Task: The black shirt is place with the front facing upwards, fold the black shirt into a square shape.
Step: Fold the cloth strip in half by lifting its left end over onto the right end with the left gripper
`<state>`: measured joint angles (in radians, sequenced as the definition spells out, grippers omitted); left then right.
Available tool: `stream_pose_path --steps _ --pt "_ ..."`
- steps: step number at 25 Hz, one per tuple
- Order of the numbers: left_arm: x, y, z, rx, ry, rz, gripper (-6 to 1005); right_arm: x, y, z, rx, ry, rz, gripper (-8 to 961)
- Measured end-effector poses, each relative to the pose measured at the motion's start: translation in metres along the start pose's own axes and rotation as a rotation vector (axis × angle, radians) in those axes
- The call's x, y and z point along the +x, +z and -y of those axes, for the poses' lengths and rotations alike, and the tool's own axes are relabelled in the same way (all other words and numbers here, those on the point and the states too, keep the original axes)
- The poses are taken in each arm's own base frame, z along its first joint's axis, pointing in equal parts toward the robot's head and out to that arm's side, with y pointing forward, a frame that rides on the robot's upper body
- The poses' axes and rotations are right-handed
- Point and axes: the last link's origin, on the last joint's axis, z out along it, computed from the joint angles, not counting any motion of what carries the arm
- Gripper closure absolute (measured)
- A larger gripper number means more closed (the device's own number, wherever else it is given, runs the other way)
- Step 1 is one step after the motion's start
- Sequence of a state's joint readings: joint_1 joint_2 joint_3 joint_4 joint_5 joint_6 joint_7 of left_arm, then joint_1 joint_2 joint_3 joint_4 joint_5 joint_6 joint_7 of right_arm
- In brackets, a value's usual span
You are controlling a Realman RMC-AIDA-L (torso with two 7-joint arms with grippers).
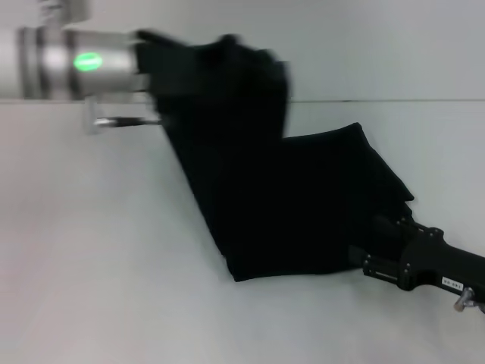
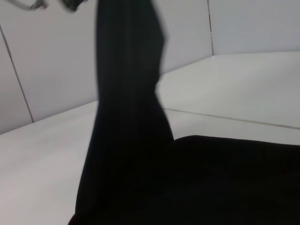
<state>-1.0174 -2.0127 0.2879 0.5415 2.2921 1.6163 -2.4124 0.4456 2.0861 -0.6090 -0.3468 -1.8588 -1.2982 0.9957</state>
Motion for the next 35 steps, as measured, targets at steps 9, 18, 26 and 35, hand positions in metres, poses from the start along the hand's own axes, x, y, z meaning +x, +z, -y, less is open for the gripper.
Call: stream_pose_path --steps 9,18,26,35 --pt "-0.052 0.118 -0.008 0.023 0.060 0.159 936 0.015 -0.010 -0.005 0.015 0.040 -0.017 117" --pt "-0.101 0.130 0.018 0.012 -0.014 0.173 935 0.025 -0.021 -0.003 0.066 0.071 -0.022 117" --pt "-0.102 0.129 0.017 0.003 -0.005 0.178 935 0.010 0.008 0.012 0.113 0.047 -0.049 117" --pt "-0.104 0.129 0.016 -0.007 0.003 0.187 935 -0.030 0.045 0.038 0.222 0.051 0.000 118"
